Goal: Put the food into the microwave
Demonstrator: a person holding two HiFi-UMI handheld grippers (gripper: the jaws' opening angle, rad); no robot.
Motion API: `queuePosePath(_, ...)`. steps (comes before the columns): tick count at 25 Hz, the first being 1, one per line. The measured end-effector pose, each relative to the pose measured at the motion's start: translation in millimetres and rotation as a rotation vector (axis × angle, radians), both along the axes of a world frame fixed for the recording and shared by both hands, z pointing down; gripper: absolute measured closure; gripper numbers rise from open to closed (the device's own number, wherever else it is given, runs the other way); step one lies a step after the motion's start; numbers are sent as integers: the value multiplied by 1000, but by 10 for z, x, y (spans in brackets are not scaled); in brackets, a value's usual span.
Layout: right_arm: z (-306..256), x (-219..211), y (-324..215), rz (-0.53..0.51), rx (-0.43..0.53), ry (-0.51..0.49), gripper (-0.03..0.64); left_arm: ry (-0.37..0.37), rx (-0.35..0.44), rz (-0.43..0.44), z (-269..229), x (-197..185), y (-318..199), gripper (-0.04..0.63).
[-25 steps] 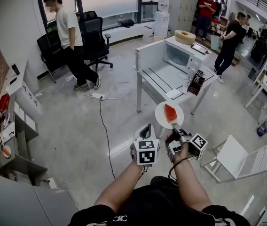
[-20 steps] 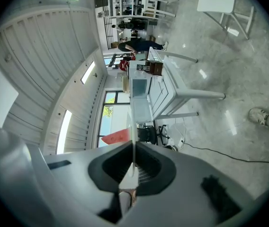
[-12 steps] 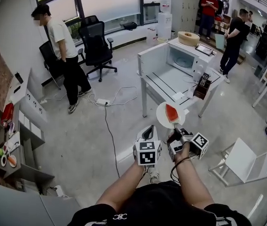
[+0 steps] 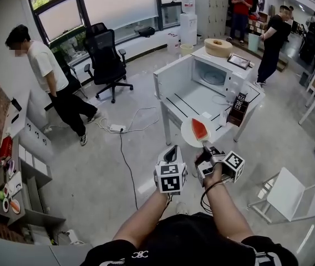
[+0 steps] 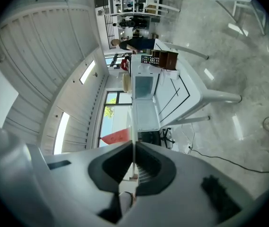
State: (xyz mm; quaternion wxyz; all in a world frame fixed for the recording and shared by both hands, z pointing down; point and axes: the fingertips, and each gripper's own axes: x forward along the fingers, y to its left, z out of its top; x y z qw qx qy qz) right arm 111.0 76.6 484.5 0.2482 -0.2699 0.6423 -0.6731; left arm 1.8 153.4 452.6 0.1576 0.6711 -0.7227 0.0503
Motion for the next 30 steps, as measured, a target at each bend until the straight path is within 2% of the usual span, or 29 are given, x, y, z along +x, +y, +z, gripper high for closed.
queuePosePath(9, -8, -120, -799, 5, 31, 10, 598, -31, -1, 1, 5, -109, -786, 588)
queuePosePath(14, 104, -172, -1176, -2, 5, 5, 598, -39, -19, 1, 76, -143, -1138, 588)
queuePosePath(18, 226, -248, -1389, -16, -30, 5, 598, -37, -28, -17, 129, -237, -1316, 588)
queuePosePath(30, 215, -320, -1760, -4, 0, -1, 598, -19, -40, -24, 221, -380, -1693, 588)
